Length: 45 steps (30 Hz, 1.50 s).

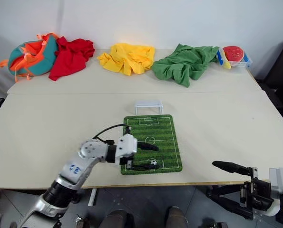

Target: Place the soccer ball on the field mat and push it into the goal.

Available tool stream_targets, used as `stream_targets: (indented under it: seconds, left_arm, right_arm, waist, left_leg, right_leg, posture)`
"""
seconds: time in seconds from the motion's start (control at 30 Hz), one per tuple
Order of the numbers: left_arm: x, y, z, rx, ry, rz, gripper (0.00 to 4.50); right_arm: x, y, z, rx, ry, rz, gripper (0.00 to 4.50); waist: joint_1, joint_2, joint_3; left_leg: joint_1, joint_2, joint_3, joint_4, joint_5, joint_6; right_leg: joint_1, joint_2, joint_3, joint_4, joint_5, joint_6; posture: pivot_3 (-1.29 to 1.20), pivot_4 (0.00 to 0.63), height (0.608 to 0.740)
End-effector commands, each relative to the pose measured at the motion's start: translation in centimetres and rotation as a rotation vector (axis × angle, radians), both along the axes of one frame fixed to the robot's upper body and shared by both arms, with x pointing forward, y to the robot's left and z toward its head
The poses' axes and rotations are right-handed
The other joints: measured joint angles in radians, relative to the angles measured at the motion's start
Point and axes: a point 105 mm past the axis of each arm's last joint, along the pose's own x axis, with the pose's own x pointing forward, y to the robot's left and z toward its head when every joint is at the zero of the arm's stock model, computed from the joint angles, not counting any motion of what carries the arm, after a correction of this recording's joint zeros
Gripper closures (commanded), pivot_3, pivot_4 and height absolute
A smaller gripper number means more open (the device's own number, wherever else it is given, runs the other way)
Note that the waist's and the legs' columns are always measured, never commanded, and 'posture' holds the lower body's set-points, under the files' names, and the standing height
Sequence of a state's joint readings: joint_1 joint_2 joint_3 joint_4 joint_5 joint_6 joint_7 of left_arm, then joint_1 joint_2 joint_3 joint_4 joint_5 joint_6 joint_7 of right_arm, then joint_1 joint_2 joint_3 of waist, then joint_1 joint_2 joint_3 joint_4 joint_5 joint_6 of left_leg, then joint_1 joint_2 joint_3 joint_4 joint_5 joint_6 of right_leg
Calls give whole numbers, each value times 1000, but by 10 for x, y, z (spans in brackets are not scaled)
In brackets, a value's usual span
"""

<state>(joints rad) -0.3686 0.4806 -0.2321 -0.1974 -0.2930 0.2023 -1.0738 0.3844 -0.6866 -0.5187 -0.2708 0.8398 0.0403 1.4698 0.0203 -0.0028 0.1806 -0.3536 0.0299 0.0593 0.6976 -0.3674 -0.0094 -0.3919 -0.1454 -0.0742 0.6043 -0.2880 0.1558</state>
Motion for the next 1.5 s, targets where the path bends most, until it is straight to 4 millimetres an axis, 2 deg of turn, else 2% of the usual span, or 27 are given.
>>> stream_targets:
  seconds: [0.03, 0.1, 0.2, 0.27, 0.33, 0.5, 0.63, 0.83, 0.93, 1.07, 1.3, 1.5]
  left_arm:
    - [-18, 42, 4, 45, -51, -34, 1864]
    - [-29, 61, -5, 98, -28, -37, 2360]
    - [-41, 72, -13, 114, 3, -7, 3291]
    - [-55, 75, -21, 119, 40, 12, 3930]
    - [-59, 66, -23, 85, 39, 41, 4478]
    - [-67, 40, -25, 23, 46, 57, 4478]
    - [-81, 23, -36, 24, 114, 33, 4478]
    - [-82, -1, -44, -5, 180, 26, 4478]
    - [-66, -23, -49, -21, 160, 60, 4478]
    - [-56, -31, -51, -19, 146, 73, 4478]
    - [-34, -34, -53, 0, 111, 103, 4478]
    - [-16, -37, -53, -15, 105, 137, 4478]
  right_arm:
    - [2, -3, 9, -5, -61, -8, 0]
    - [3, -5, 9, -14, -69, -1, 0]
    - [6, -8, 8, -30, -77, 16, 0]
    - [12, -12, 8, -42, -84, 27, 0]
    - [14, -16, 4, -60, -87, 47, 0]
    - [18, -22, -2, -72, -83, 53, 0]
    - [20, -23, -4, -90, -75, 67, 0]
    - [21, -23, -7, -121, -60, 93, 0]
    - [19, -19, -4, -119, -54, 110, 0]
    - [16, -14, -2, -113, -52, 113, 0]
    - [12, -10, -2, -94, -48, 77, 0]
    - [1, -18, -11, -85, -49, 20, 0]
  waist:
    - [-5, 1, -1]
    - [-2, 2, -1]
    - [8, 1, 0]
    - [5, 1, 0]
    - [6, 1, 0]
    - [4, 2, -1]
    - [0, 3, -1]
    - [6, 3, -1]
    - [10, 3, -1]
    - [4, 4, -2]
    - [6, 4, -2]
    - [8, 4, -2]
  left_leg:
    - [0, 0, 0, 0, 0, 0]
    - [1, 0, 1, -1, 0, 0]
    - [0, 0, 0, 0, -1, 2]
    - [0, 0, 0, 0, -2, 3]
    - [0, 0, 1, 0, -4, 4]
    - [0, -1, 2, 0, -4, 3]
    - [1, -1, 3, 0, -4, 3]
    - [1, 0, 3, 1, -4, 3]
    - [1, -1, 3, 1, -4, 3]
    - [1, -1, 3, 1, -4, 3]
    - [1, -1, 3, 1, -4, 3]
    - [0, -1, 3, 1, -5, 3]
  right_leg:
    - [0, 0, 0, 0, 0, 0]
    - [0, 0, 0, 0, 0, 0]
    - [1, -1, 0, -1, 0, 0]
    - [1, -2, 0, -2, 0, 0]
    - [1, -2, 0, -2, 1, 0]
    - [1, -2, 0, -2, 1, 0]
    - [1, -2, 0, -1, 1, 0]
    - [1, -2, 0, -2, 1, 0]
    - [1, -2, 0, -3, 1, 0]
    - [1, -1, 0, -2, 1, 0]
    - [1, -1, 0, -3, 1, 0]
    - [1, -1, -1, -4, 1, 0]
  posture:
    - [0, 150, 740]
    - [0, 150, 740]
    - [0, 150, 740]
    - [0, 150, 740]
    - [0, 150, 740]
    - [0, 150, 740]
    - [0, 150, 740]
    - [0, 150, 740]
    - [0, 150, 740]
    - [0, 150, 740]
    - [0, 150, 740]
    - [0, 150, 740]
